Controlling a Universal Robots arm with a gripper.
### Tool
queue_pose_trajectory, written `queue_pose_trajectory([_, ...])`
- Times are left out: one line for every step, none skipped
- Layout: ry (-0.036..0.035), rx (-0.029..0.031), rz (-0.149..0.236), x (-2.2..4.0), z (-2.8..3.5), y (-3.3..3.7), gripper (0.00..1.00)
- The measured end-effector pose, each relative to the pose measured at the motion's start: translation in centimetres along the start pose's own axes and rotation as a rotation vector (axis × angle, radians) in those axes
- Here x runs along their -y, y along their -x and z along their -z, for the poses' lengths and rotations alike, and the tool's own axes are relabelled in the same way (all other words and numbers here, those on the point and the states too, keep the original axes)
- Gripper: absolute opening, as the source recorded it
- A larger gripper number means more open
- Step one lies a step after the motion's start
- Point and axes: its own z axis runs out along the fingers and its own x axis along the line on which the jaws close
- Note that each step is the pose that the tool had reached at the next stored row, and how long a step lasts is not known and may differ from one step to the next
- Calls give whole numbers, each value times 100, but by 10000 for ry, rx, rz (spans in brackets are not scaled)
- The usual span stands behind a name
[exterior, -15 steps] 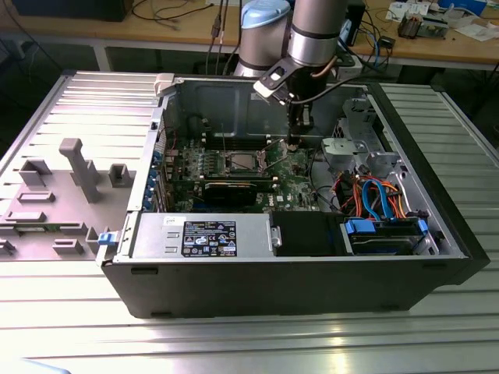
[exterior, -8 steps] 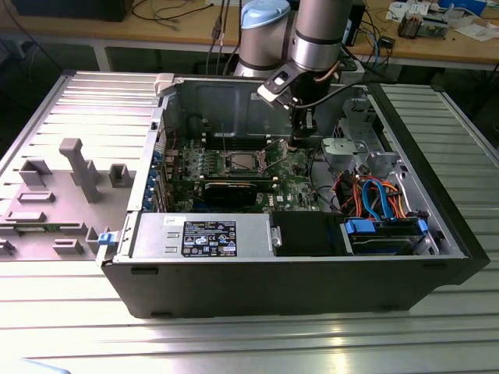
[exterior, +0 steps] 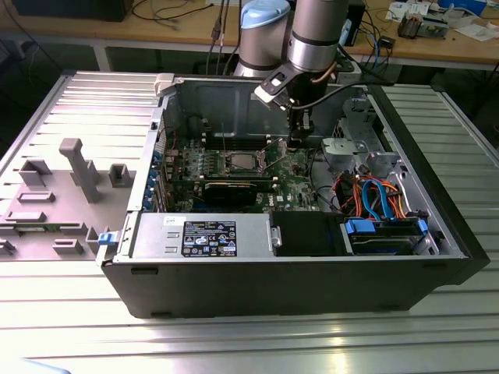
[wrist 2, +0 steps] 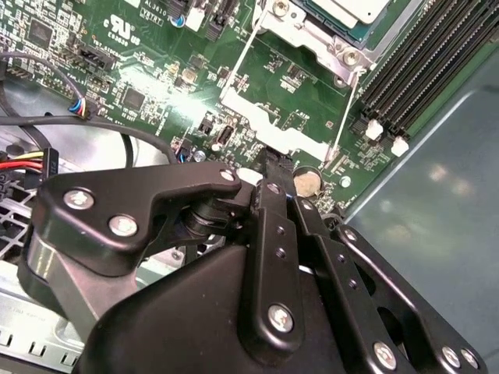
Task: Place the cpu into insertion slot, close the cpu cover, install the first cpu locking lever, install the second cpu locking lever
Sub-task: 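Close the cpu cover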
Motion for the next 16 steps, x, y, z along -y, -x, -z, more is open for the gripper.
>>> queue_pose_trajectory([0, 0, 0, 0, 0, 0, 11])
queue_pose_trajectory([0, 1, 1, 1, 0, 0, 11])
queue_pose_trajectory([0, 0, 0, 2, 0, 0, 11])
queue_pose_trajectory([0, 0, 0, 2, 0, 0, 11])
queue_pose_trajectory([0, 0, 0, 4, 0, 0, 11])
queue_pose_trajectory([0, 0, 0, 5, 0, 0, 11])
queue_pose_trajectory([0, 1, 0, 5, 0, 0, 11])
queue_pose_trajectory([0, 0, -1, 10, 0, 0, 11])
queue_pose_trajectory([0, 0, 0, 11, 0, 4, 11])
queue_pose_trajectory([0, -1, -1, 15, -1, 13, 11])
queue_pose_trajectory([0, 0, -1, 20, -1, 14, 11])
queue_pose_trajectory([0, 0, 0, 28, 0, 15, 11])
queue_pose_trajectory([-1, 1, 0, 34, 0, 15, 11])
queue_pose_trajectory([-1, 2, 0, 47, 1, 15, 11])
queue_pose_trajectory([-1, 1, -1, 57, 0, 15, 11])
queue_pose_trajectory([-1, 1, 0, 73, 0, 14, 11])
